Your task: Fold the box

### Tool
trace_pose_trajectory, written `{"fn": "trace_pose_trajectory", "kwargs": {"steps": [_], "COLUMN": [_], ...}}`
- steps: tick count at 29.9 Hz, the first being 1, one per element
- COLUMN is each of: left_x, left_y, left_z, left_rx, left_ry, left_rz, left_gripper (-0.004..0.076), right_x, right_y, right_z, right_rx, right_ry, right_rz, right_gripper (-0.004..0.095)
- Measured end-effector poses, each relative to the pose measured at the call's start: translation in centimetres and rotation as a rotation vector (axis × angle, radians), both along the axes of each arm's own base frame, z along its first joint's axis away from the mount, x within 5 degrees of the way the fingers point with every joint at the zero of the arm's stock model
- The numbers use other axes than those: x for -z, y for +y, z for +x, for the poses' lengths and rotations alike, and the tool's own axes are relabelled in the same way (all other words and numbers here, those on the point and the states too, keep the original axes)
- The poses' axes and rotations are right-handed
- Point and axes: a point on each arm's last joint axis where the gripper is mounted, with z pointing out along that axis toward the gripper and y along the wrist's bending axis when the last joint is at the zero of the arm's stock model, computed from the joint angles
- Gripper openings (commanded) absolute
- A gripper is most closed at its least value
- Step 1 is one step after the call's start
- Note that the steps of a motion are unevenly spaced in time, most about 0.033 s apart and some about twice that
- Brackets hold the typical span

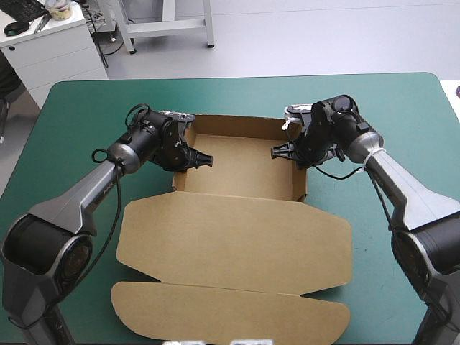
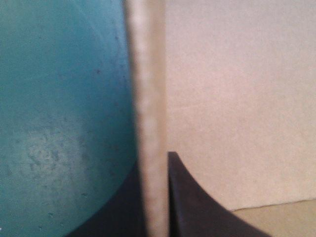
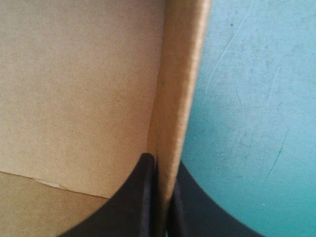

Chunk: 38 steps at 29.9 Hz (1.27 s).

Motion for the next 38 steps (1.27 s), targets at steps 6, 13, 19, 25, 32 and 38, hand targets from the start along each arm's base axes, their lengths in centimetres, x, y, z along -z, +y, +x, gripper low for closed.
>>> {"fn": "trace_pose_trajectory", "kwargs": {"steps": [6,13,19,25,32,38], "left_x": [0.2,0.2,0.1,-1.0,-5.0,-8.5], "left_y": [0.0,-0.2,-0.2,-0.1,0.6,1.1], "left_z": [0.1,0.2,0.2,0.6,1.1,1.2], "left_rx": [0.018,0.062,0.065,0.077,0.076,0.1], "left_ry": [0.002,-0.01,-0.014,-0.05,-0.115,-0.185], "left_rz": [0.009,0.011,0.012,0.037,0.11,0.167], "left_gripper": [0.0075,0.0454,0.0536,0.0536,0.044,-0.0009], "right_x": [0.1,0.9,1.0,0.9,-2.8,-5.9], "right_y": [0.1,0.1,0.0,0.0,0.3,0.2], "right_z": [0.1,0.6,0.7,0.8,1.5,1.1], "right_rx": [-0.053,-0.076,-0.037,-0.001,0.027,0.036], "right_ry": [-0.008,-0.02,-0.015,-0.015,-0.09,-0.11], "right_rz": [-0.013,-0.037,-0.037,-0.023,0.019,0.031], "right_gripper": [0.0157,0.0619,0.0819,0.0819,0.0819,0.0819]}}
